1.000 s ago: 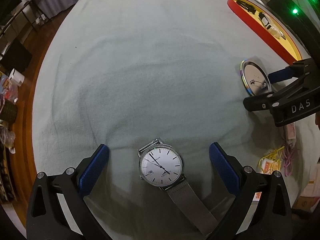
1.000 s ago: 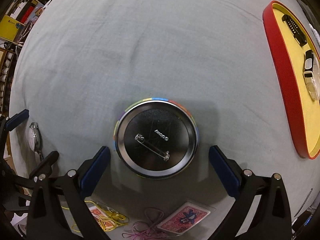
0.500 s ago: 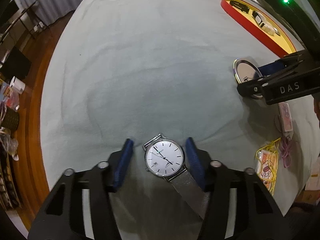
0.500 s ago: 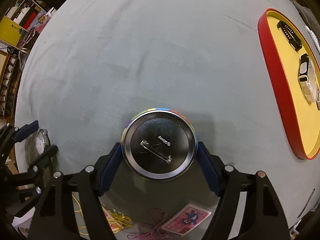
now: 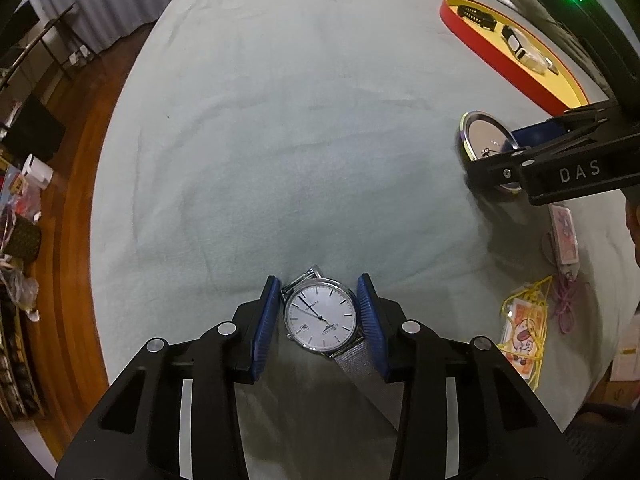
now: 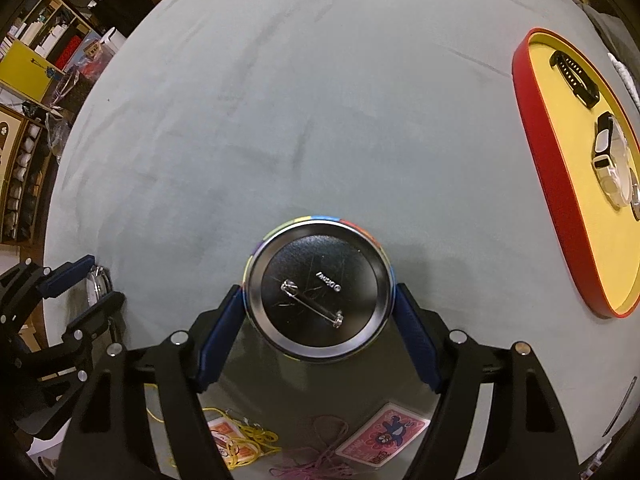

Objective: Organize jewelry
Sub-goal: 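Close the right tool on the rainbow-rimmed silver badge, then carry the watch in the left tool while the right tool carries the badge to the tray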

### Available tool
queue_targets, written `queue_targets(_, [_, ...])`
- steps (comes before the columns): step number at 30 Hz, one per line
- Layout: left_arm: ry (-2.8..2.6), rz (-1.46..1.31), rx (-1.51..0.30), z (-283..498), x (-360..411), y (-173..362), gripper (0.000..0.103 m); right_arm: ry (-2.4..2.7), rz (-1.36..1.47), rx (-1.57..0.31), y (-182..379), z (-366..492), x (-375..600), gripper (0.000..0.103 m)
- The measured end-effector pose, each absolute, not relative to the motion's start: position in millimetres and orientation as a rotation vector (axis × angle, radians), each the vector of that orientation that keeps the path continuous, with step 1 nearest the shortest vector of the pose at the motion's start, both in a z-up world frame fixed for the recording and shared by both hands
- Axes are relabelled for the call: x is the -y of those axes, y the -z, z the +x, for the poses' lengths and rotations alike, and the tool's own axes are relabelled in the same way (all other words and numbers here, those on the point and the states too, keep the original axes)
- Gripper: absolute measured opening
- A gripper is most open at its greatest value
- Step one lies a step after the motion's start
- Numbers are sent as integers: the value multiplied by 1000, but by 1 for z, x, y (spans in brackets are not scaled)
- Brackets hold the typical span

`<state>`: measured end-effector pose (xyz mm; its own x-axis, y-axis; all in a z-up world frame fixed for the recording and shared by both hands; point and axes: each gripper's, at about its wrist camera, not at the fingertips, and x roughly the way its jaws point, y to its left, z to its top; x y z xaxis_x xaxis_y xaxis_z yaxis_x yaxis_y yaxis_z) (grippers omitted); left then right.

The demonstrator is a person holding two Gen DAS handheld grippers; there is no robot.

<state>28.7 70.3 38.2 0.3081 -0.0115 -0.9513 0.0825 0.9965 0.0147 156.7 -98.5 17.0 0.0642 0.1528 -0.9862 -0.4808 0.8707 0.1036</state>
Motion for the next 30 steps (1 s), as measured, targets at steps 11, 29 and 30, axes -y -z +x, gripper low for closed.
queue_targets(11, [59,67,-1244,35,-64,-56,15,-470,-242,-1408,-39,157,126,70])
queue_targets(29, [71,-45,-1224,31,-82,-65,11,-451,-203,-1396,-41,155,127,70])
queue_targets(30, [71,-45,-1222,29,-84,-66,11,-450,-203,-1394,-42,155,128,70])
